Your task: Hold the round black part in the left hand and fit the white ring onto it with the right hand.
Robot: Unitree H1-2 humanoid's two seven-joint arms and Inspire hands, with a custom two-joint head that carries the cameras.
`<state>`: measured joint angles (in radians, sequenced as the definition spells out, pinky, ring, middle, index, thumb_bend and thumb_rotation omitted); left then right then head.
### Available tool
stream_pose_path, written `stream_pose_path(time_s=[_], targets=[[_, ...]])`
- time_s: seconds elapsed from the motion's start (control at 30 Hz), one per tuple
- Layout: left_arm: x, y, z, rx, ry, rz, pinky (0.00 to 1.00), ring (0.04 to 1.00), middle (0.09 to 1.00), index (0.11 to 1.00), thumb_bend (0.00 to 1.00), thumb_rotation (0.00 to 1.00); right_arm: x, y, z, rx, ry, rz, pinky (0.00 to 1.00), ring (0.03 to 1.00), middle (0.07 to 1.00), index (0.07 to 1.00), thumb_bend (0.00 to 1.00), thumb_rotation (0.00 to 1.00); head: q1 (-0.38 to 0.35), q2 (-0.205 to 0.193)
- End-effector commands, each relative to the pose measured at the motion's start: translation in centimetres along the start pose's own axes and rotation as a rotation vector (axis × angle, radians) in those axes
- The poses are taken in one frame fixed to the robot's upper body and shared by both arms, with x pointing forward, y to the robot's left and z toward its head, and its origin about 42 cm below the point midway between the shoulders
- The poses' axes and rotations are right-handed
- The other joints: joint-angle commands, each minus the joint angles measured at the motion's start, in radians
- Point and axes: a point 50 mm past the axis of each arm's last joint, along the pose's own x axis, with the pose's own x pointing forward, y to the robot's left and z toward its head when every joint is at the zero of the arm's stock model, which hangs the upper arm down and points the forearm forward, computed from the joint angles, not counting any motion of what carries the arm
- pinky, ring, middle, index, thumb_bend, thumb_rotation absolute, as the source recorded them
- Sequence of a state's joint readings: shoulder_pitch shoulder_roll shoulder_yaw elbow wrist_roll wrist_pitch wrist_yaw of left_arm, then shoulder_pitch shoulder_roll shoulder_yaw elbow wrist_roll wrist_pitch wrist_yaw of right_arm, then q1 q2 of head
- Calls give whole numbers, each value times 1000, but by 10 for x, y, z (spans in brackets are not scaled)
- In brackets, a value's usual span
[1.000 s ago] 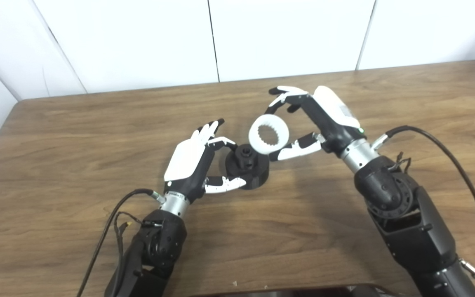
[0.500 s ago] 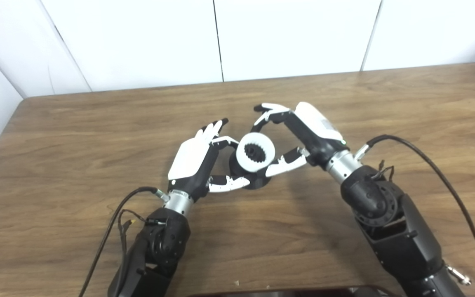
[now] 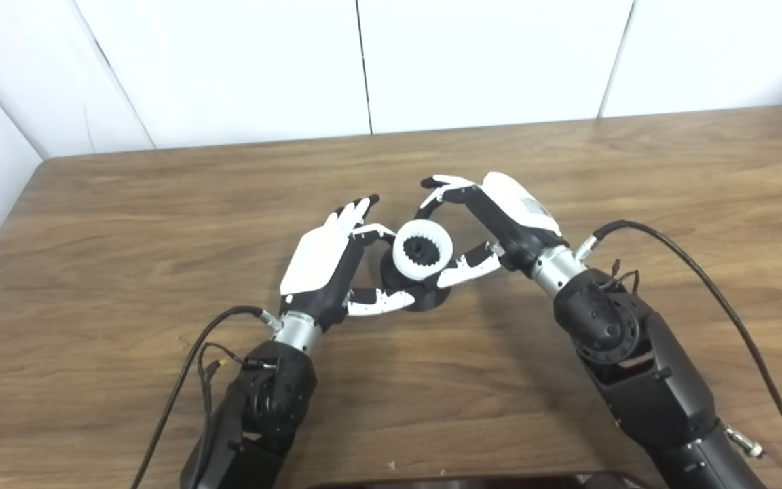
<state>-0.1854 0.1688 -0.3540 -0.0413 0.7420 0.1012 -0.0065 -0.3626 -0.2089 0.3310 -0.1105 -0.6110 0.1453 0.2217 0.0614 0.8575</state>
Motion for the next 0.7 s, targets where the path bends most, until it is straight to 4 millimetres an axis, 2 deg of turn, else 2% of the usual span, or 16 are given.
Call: stream_pose_path(time_s=[0.0,0.3,0.67], targets=[[-1,-1,0,25,-5,-21,1000,1000,1000,611,1000,422,11,-16,14,-20,-64,-53,824,861,875,494,518,161,1,0],[0,-1,0,28,-4,-22,1000,1000,1000,611,1000,422,17,-20,16,-32,-56,-53,811,855,872,494,519,161,1,1],[0,-1,3,27,-8,-25,1000,1000,1000,613,1000,434,18,-6,21,-84,-84,23,812,841,862,494,520,161,2,10]])
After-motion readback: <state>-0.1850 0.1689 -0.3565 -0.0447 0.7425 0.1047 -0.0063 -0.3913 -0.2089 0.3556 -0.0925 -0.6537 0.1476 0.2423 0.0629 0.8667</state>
